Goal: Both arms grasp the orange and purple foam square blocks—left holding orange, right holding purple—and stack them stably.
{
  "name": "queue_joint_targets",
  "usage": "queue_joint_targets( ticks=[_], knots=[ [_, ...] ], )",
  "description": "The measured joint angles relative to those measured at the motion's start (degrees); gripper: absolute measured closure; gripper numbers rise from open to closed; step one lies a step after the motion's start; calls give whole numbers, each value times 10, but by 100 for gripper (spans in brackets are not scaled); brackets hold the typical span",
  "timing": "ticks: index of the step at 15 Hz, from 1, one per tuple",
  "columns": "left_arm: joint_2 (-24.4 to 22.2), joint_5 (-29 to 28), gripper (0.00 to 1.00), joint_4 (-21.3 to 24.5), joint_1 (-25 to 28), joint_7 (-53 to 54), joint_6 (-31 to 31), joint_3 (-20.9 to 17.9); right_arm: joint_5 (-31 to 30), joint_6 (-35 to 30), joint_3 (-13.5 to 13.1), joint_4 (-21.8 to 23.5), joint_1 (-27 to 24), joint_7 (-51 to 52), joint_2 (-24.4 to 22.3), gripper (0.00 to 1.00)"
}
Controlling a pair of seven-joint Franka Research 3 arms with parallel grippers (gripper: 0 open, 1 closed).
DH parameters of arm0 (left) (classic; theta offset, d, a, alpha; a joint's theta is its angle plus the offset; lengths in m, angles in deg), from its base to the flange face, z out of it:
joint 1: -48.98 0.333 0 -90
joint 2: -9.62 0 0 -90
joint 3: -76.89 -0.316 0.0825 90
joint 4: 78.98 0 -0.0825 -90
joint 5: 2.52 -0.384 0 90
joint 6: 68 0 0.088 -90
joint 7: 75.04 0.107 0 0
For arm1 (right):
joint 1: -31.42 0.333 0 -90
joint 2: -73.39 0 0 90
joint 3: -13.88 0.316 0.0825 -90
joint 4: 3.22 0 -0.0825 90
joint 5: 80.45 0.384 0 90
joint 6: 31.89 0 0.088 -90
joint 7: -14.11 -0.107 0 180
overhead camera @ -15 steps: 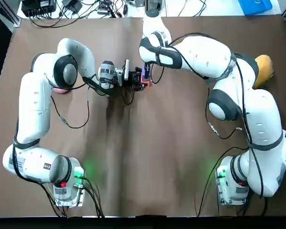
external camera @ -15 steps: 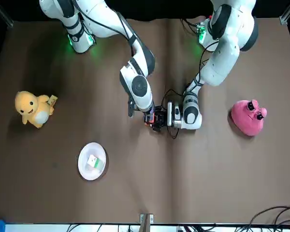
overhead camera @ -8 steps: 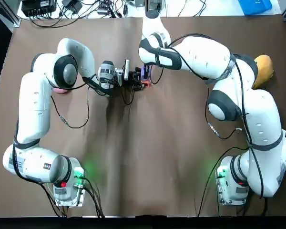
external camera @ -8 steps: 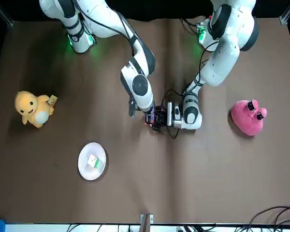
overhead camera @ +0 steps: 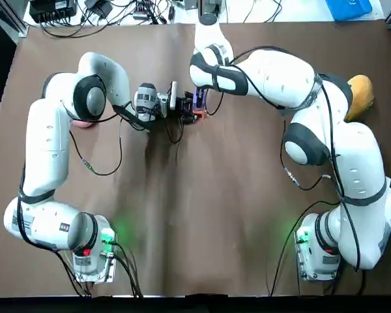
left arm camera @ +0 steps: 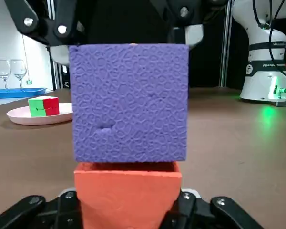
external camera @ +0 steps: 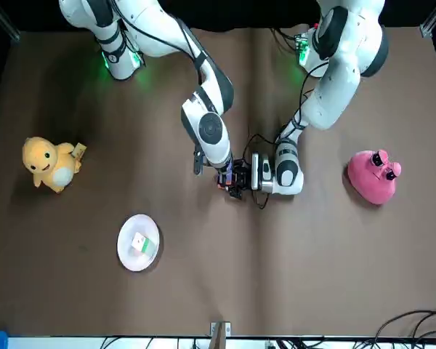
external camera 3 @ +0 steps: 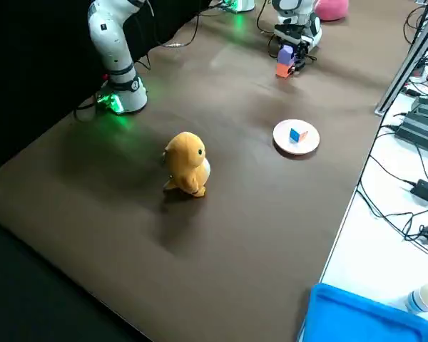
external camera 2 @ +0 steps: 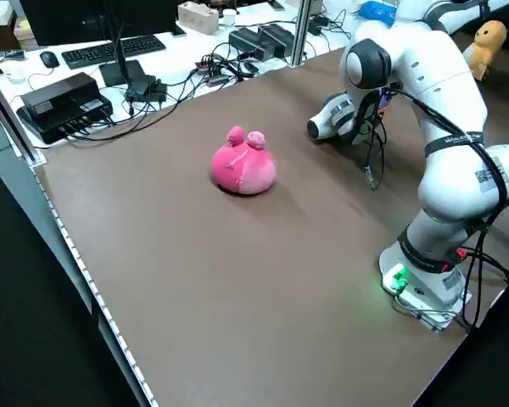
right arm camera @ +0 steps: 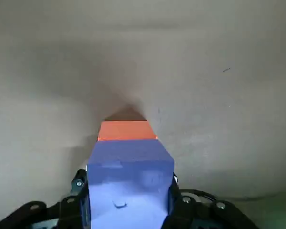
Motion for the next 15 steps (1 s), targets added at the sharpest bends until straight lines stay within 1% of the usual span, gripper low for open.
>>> queue_joint_targets(
  ticks=[11,12,13,14,15],
  knots=[
    [0,0,41,0,0,0,0,0,0,1,0,0,0,-8,1,41],
    [0,0,41,0,0,0,0,0,0,1,0,0,0,-8,1,38],
    [0,0,41,0,0,0,0,0,0,0,0,0,0,-8,2,31],
    [0,0,41,0,0,0,0,0,0,0,0,0,0,-9,3,27],
    [0,0,41,0,0,0,0,0,0,0,0,0,0,-9,4,27]
  ],
)
